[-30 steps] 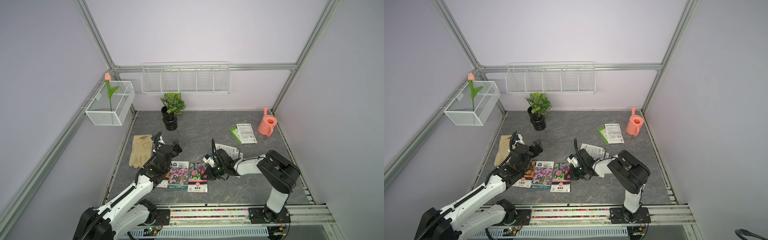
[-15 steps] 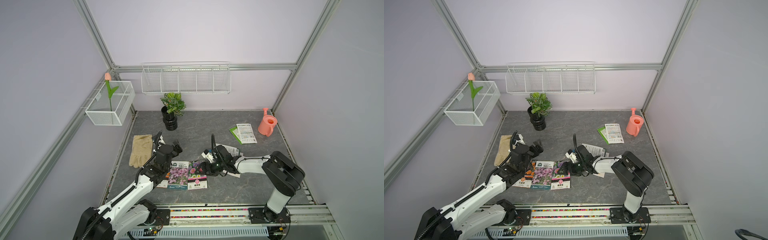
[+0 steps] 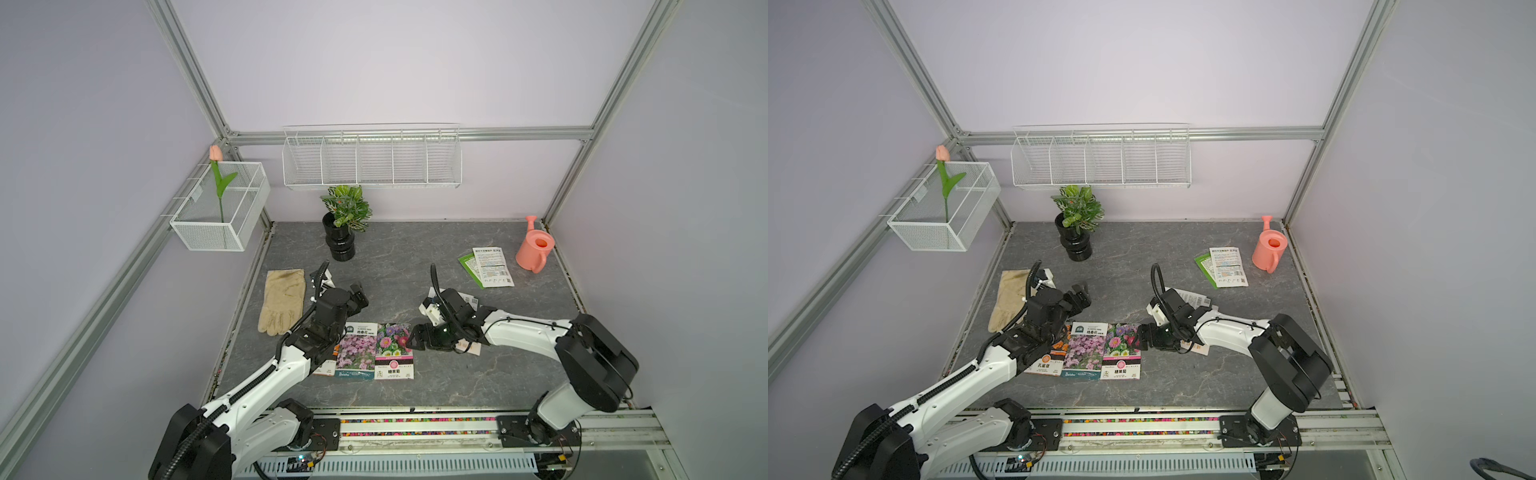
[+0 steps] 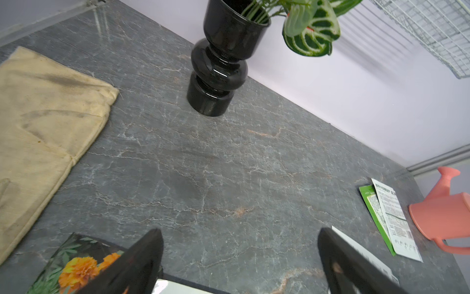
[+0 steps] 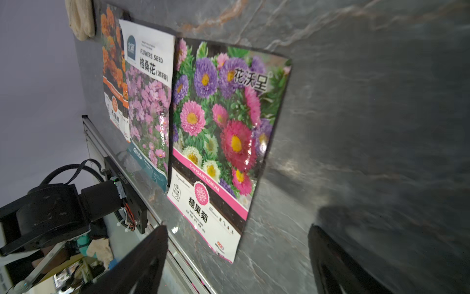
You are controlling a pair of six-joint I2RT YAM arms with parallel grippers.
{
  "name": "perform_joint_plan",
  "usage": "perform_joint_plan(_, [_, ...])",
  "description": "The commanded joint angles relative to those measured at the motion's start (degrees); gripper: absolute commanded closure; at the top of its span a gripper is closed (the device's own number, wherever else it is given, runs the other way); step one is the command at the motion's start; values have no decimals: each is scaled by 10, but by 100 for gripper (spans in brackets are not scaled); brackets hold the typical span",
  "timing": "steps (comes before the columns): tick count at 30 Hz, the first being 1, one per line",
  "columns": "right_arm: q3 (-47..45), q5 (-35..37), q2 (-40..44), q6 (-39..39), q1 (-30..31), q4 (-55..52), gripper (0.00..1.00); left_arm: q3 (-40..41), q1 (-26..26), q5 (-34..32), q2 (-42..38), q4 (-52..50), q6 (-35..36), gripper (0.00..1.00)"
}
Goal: Arrange the seed packets in a row
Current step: Place the seed packet at the center of the board, then pick up the seed packet from the center of the board.
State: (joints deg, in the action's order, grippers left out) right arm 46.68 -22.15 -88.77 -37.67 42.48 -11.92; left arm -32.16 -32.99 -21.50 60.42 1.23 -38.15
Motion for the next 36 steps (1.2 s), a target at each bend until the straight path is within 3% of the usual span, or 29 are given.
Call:
perform_joint_plan(1, [5, 71, 75, 43, -39, -60, 12, -36, 3, 86, 38, 44, 26, 3])
perform_joint_plan(7, [26, 97, 100, 79, -177, -102, 12, -156, -2, 296, 235, 71, 38, 3])
perform_joint_plan(13, [-26, 61, 80, 58, -250, -48, 12, -217, -22, 445, 387, 135, 0, 3])
perform_joint_plan(18, [-70, 46, 75, 45, -292, 4, 11, -269, -58, 485, 478, 140, -26, 3])
perform_joint_plan(24, [-85, 17, 38, 34, -312, 61, 12, -312, -65, 529, 560, 164, -73, 2])
perform_joint_plan(31, [-87, -33, -28, 7, -322, 138, 9, -345, -79, 552, 603, 155, -82, 3])
perform_joint_plan(35, [-100, -55, -40, -15, -322, 191, 1, -348, -81, 564, 609, 166, -90, 10])
perform_joint_plan(36, [-103, -56, -35, -18, -322, 200, 3, -347, -81, 563, 607, 165, -88, 13])
